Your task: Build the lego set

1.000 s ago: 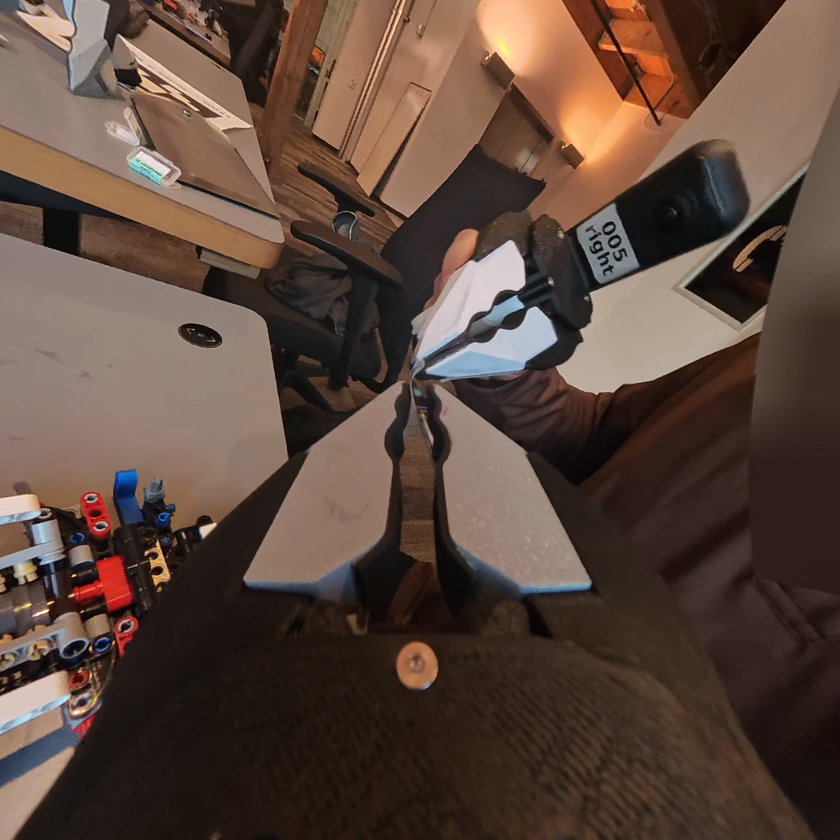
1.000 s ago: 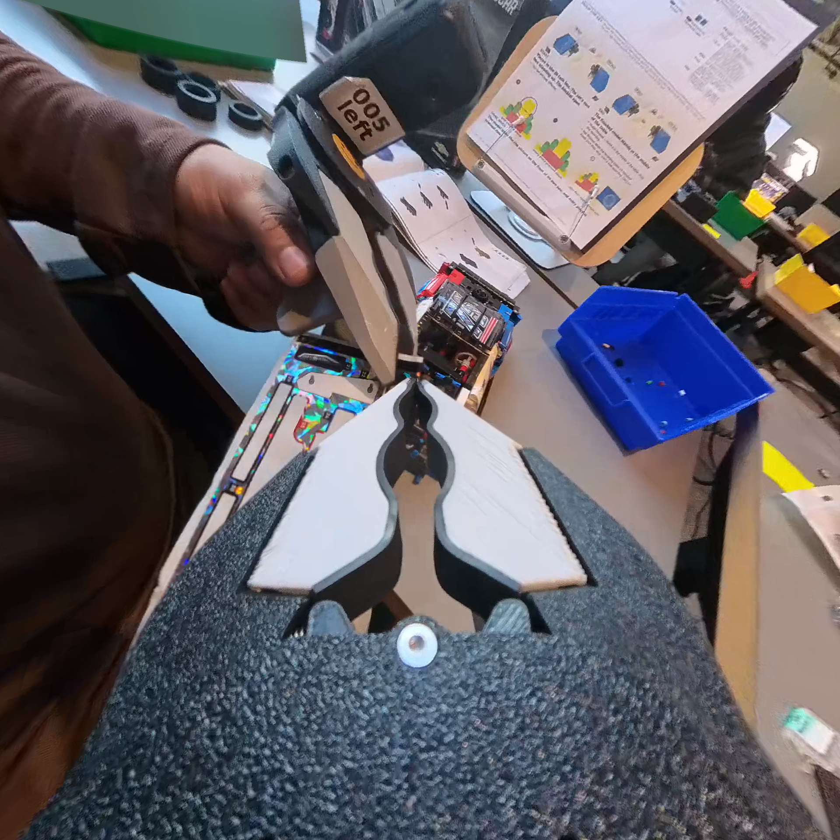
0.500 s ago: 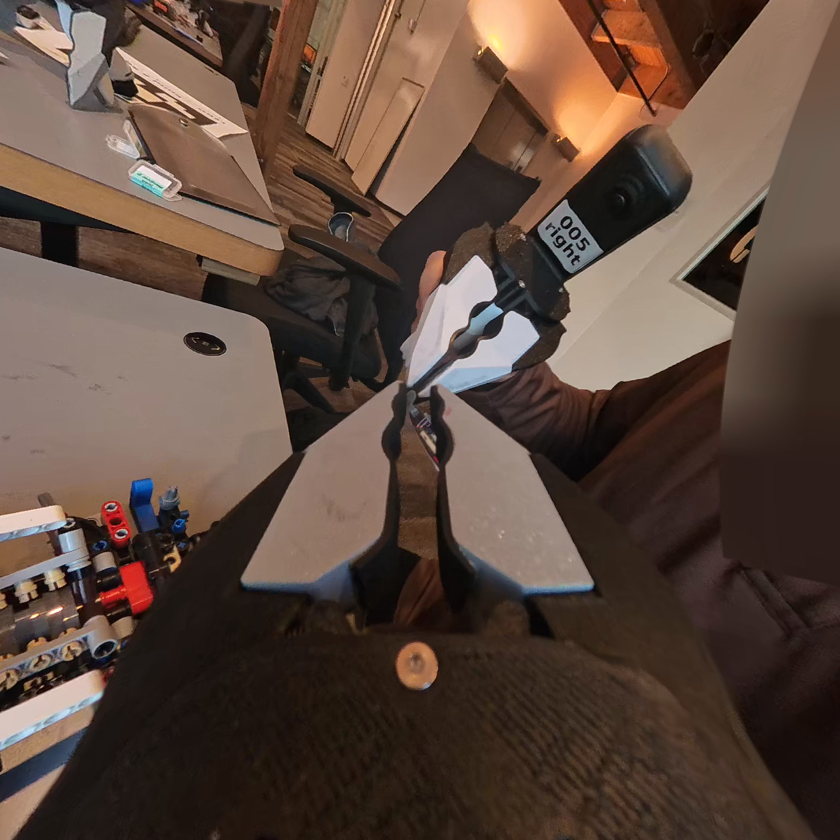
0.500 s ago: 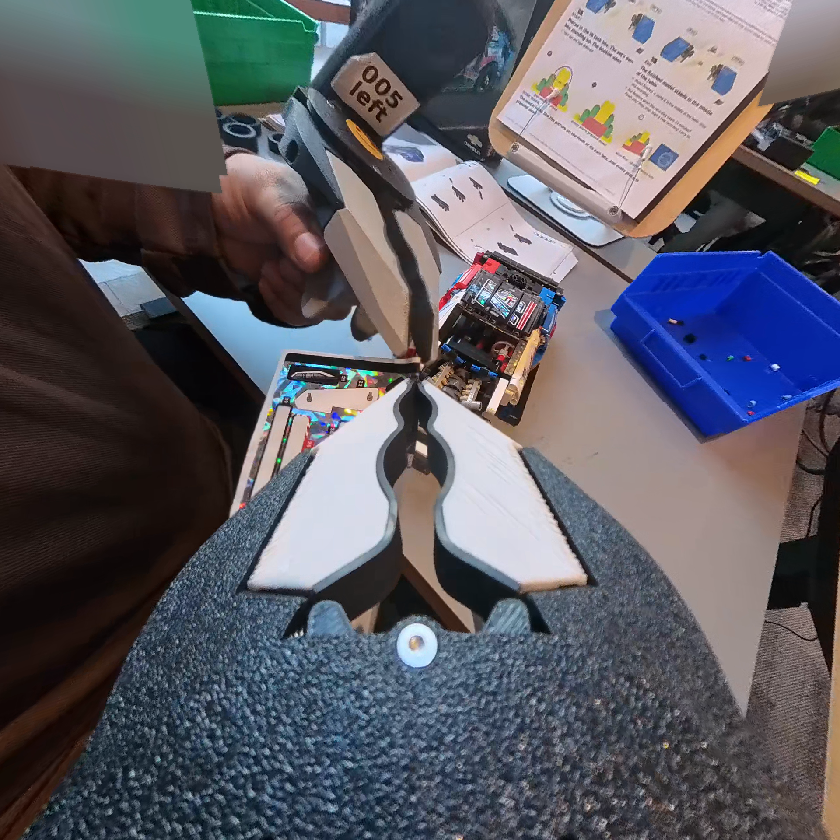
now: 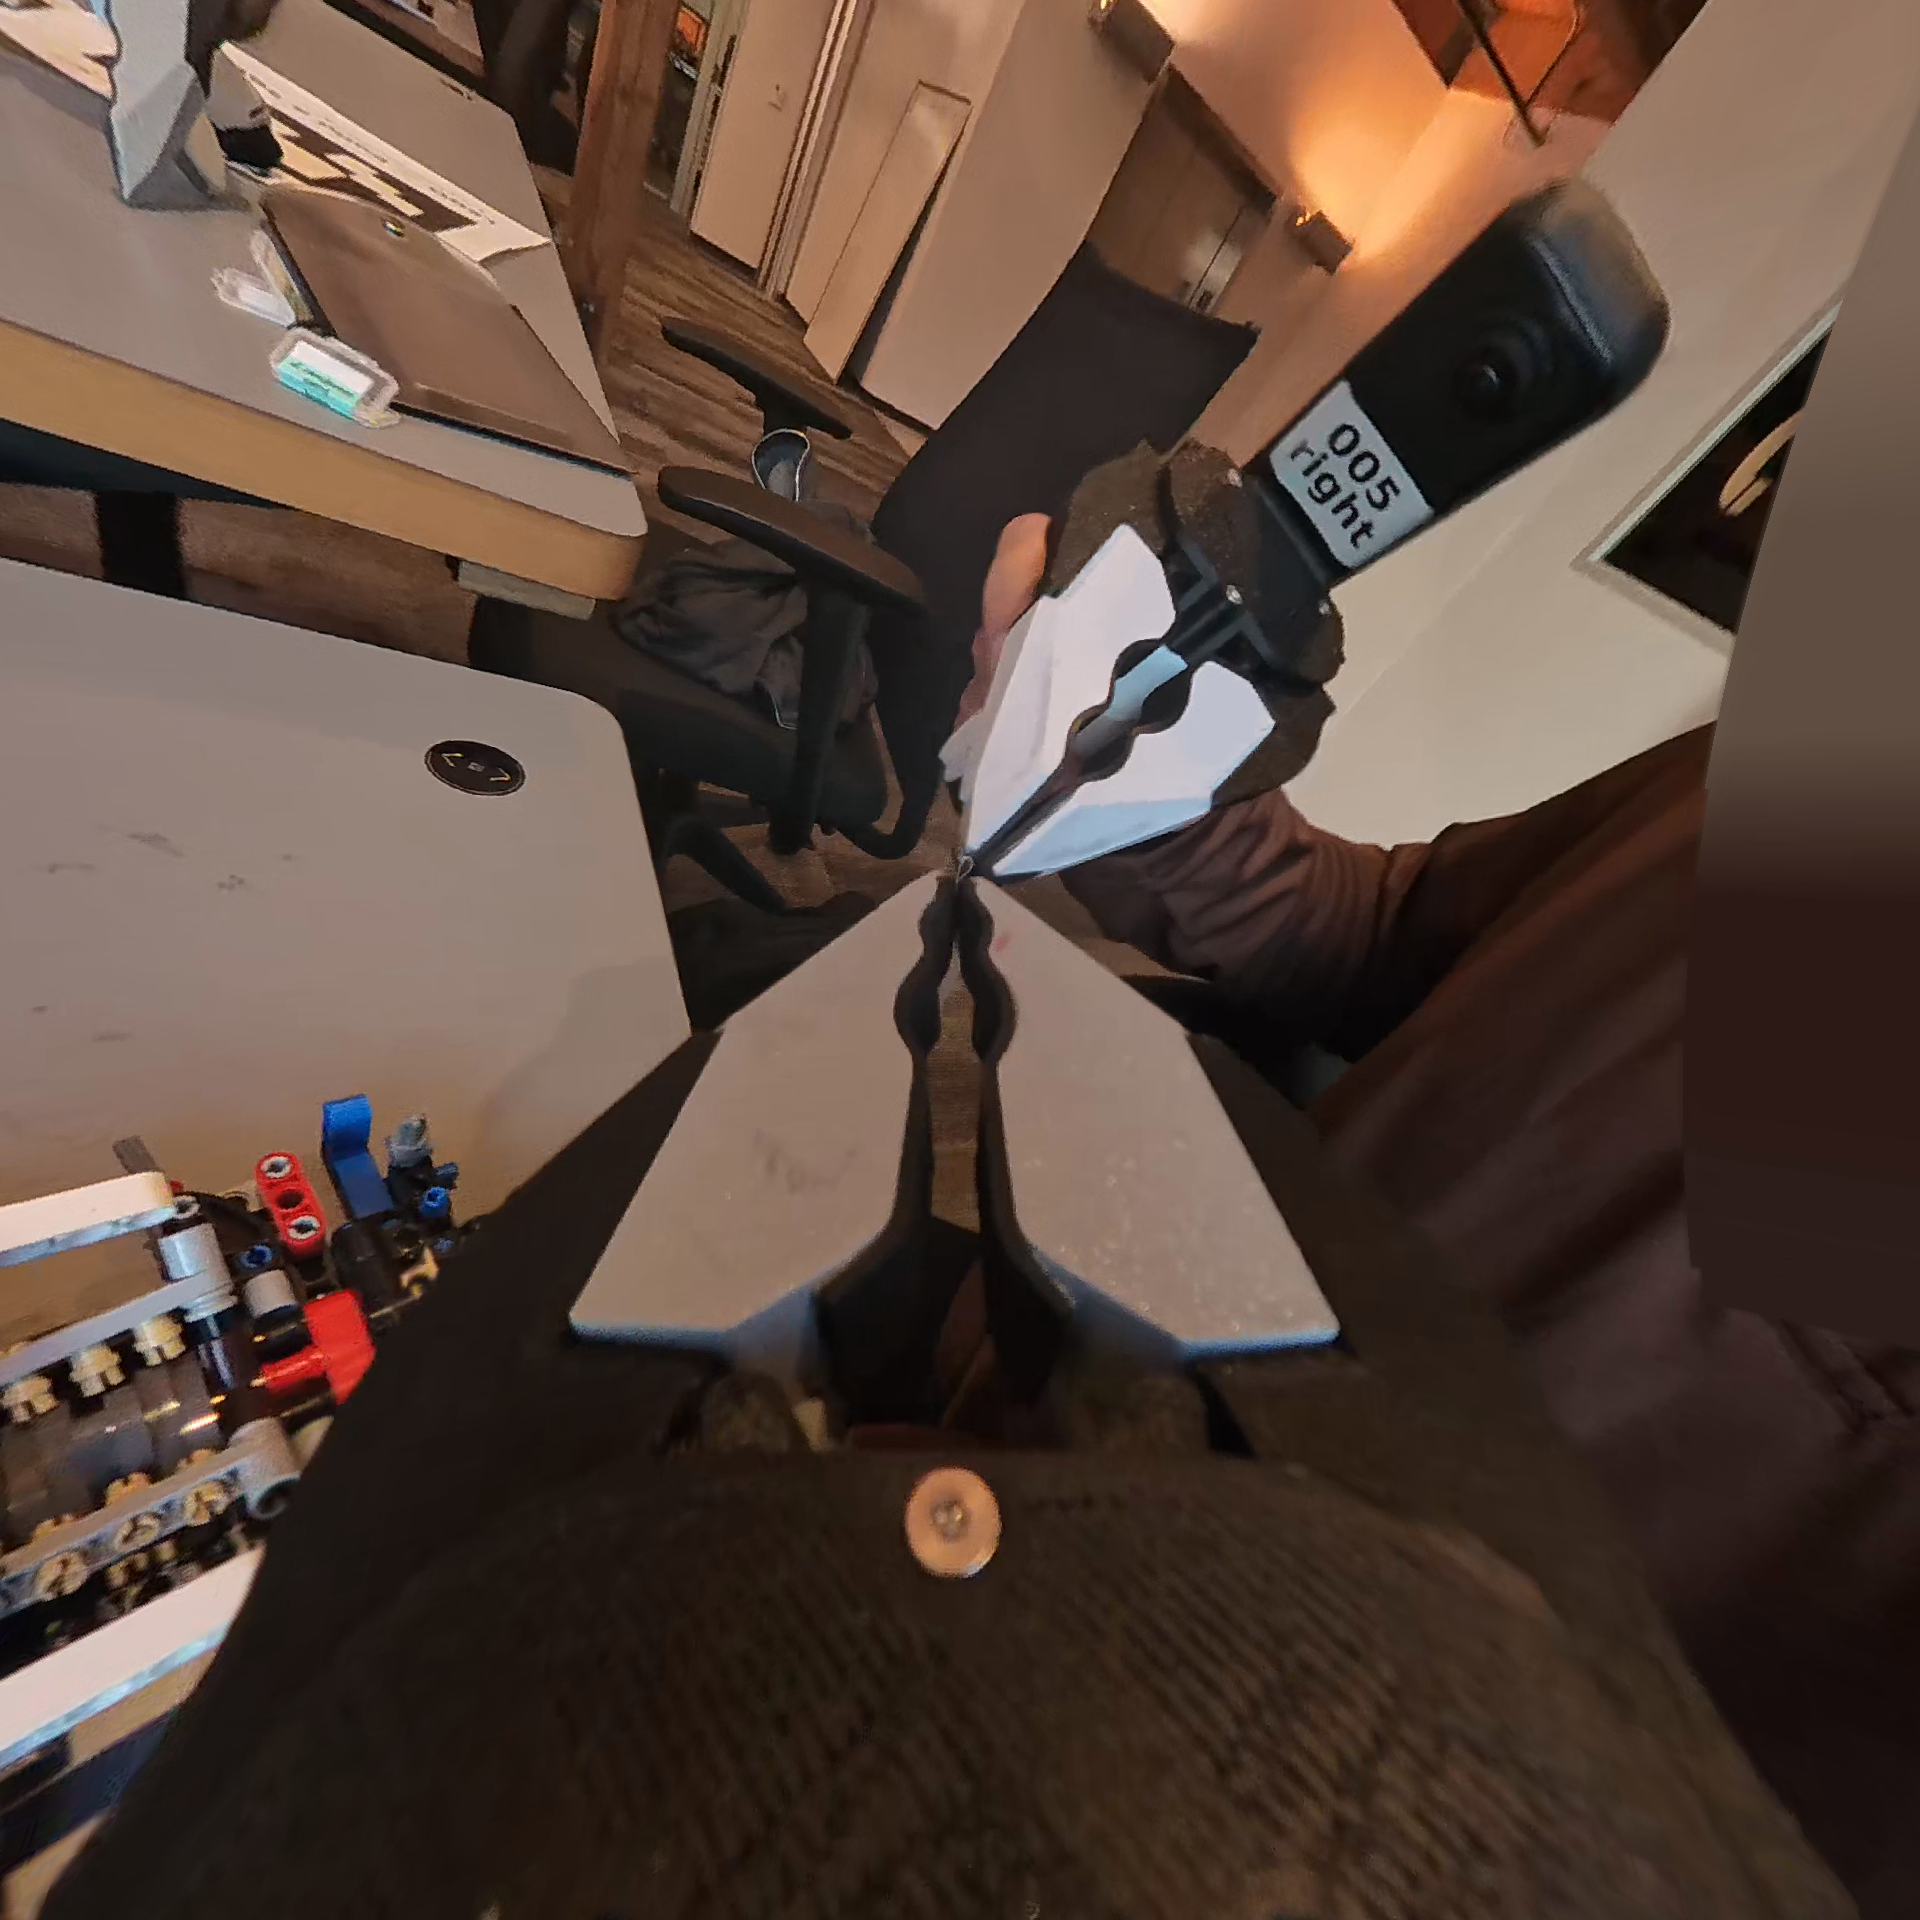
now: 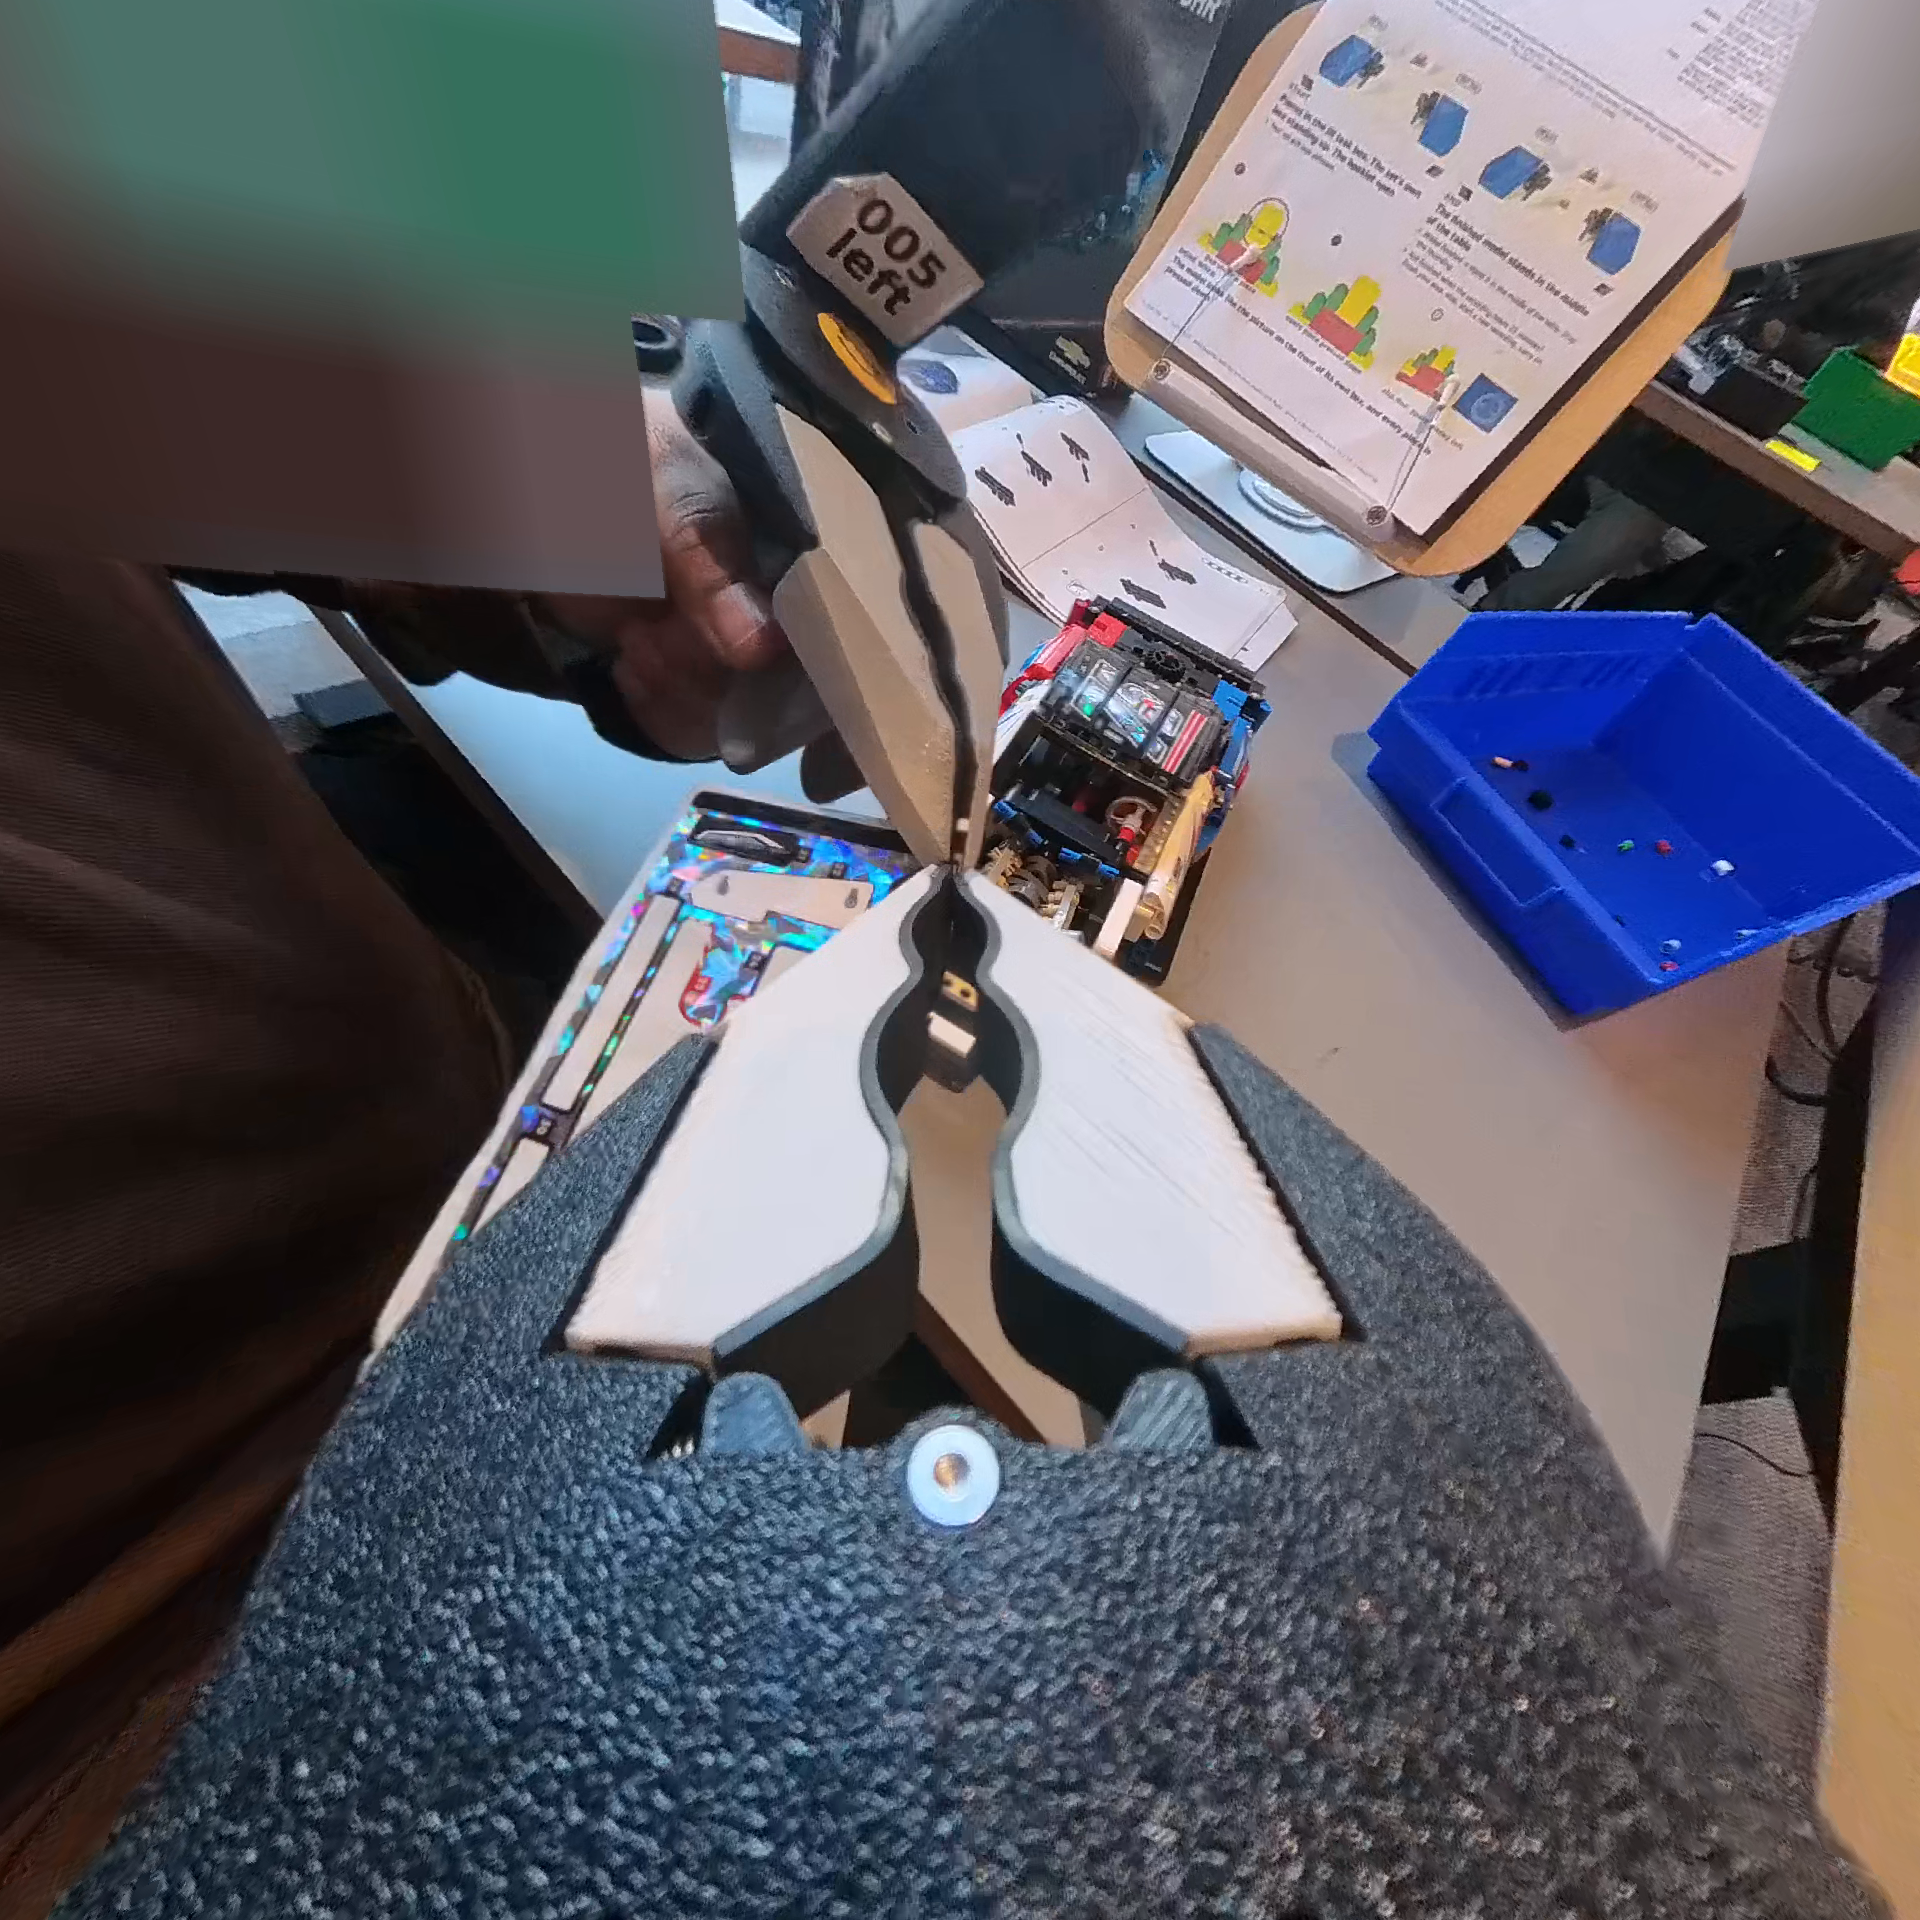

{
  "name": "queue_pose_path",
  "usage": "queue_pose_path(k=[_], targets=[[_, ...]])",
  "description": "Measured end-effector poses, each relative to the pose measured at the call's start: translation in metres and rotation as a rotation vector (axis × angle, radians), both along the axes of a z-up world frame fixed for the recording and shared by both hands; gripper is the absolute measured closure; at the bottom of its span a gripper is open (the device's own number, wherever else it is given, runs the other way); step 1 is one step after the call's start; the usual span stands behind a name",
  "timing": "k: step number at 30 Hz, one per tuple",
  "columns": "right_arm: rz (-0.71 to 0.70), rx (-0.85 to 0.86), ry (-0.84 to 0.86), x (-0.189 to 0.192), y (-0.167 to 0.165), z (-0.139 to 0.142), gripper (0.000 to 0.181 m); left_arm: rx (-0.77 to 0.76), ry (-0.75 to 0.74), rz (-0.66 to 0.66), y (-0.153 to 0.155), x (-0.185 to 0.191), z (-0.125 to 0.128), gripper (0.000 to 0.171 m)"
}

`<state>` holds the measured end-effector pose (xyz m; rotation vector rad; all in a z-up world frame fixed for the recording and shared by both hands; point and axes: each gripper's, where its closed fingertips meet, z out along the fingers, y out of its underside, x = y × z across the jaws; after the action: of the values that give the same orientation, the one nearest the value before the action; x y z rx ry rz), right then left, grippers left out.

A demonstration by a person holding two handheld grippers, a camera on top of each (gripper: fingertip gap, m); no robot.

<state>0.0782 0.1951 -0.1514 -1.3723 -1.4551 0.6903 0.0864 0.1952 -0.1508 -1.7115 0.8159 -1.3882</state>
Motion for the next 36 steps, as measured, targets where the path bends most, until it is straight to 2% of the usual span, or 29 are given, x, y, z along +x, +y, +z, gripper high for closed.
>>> queue_pose_path(k=[8,14,22,27,31,36], targets=[[-0.028,0.208,-0.089,0.001,0.0,0.0,0.181,-0.165,-0.106,-0.026,0.0,0.0,-0.001,0.171],[-0.026,0.399,-0.163,0.004,-0.004,0.003,0.181,-0.357,-0.264,-0.106,-0.005,0.003,0.004,0.171],[0.0,0.227,-0.096,0.007,-0.002,0.0,0.181,-0.234,-0.17,-0.099,-0.01,0.003,0.003,0.17],[0.001,0.184,-0.085,0.006,0.0,-0.004,0.181,-0.253,-0.174,-0.096,-0.008,0.004,0.0,0.168],[0.006,0.176,-0.086,0.005,0.0,-0.006,0.181,-0.226,-0.135,-0.083,-0.007,0.004,-0.005,0.16],[0.016,0.172,-0.091,0.002,-0.001,-0.008,0.181,-0.177,-0.109,-0.094,-0.009,0.007,-0.007,0.17]])
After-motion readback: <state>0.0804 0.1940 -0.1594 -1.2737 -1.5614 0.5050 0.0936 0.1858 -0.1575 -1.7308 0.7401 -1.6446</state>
